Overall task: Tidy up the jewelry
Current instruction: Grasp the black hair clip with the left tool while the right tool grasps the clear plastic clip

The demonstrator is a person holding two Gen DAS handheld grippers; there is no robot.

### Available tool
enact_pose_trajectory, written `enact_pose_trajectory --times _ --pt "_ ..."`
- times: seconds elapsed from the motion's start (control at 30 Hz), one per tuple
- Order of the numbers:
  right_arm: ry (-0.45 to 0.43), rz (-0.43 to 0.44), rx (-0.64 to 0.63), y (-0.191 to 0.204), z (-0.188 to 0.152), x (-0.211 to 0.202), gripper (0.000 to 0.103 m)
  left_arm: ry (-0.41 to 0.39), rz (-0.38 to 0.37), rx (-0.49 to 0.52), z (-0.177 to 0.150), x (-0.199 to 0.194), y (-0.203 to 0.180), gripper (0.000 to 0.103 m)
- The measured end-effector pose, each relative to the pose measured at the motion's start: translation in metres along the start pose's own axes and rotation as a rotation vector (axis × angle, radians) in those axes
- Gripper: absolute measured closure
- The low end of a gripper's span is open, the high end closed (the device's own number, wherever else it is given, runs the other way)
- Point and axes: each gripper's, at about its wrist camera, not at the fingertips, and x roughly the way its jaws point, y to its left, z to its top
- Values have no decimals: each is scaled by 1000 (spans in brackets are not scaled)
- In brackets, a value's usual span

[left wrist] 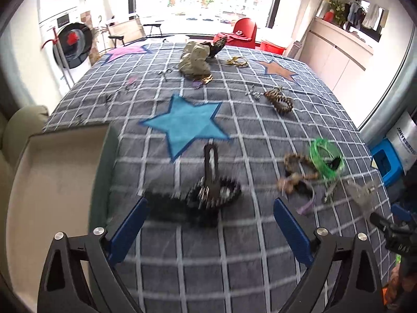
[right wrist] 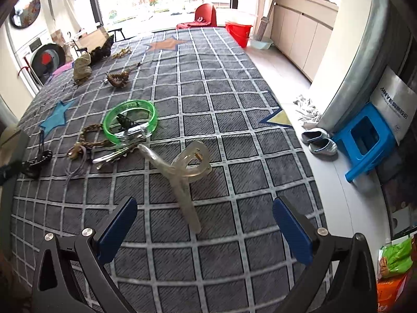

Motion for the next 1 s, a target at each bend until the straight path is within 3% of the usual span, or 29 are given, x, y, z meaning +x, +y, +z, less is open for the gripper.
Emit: enact_pose_trajectory --times 0.07,0.13,0.2,0.3,0.4,0.47,0.57,0.6,0.63,0.67,0.73,0.77,0.83,1.0 --pt "13 16 -3 1 1 8 0 10 -12 3 8 11 -1 6" --pt "27 19 -14 4 2 15 0 35 -29 1 14 22 -3 21" --pt "31 25 -25 8 3 20 0 62 -42 -1 19 34 -4 21" --pt "38 32 -33 12 6 26 2 79 -35 11 23 46 -7 34" --pt "42 37 -38 16 8 30 8 99 -39 9 24 56 -7 34" --pt "46 39 -47 19 8 32 16 113 -47 9 24 60 -7 48" --pt "43 31 -62 23 9 33 27 110 -52 4 25 61 -6 51" --pt "41 34 -65 25 9 32 30 110 -56 2 24 61 -5 59" --pt "37 37 -67 25 9 31 37 110 -59 3 24 61 -5 69" --pt "35 40 -68 26 9 30 47 110 -61 2 24 60 -4 69" --pt "31 49 -69 28 9 29 64 109 -74 -3 23 59 -3 85" --pt "29 58 -68 28 9 28 76 108 -82 -4 23 59 -2 86" --pt "26 70 -64 29 9 27 88 99 -94 -7 22 55 -1 87" --pt "6 82 -53 29 7 19 92 69 -109 1 21 44 -2 87"
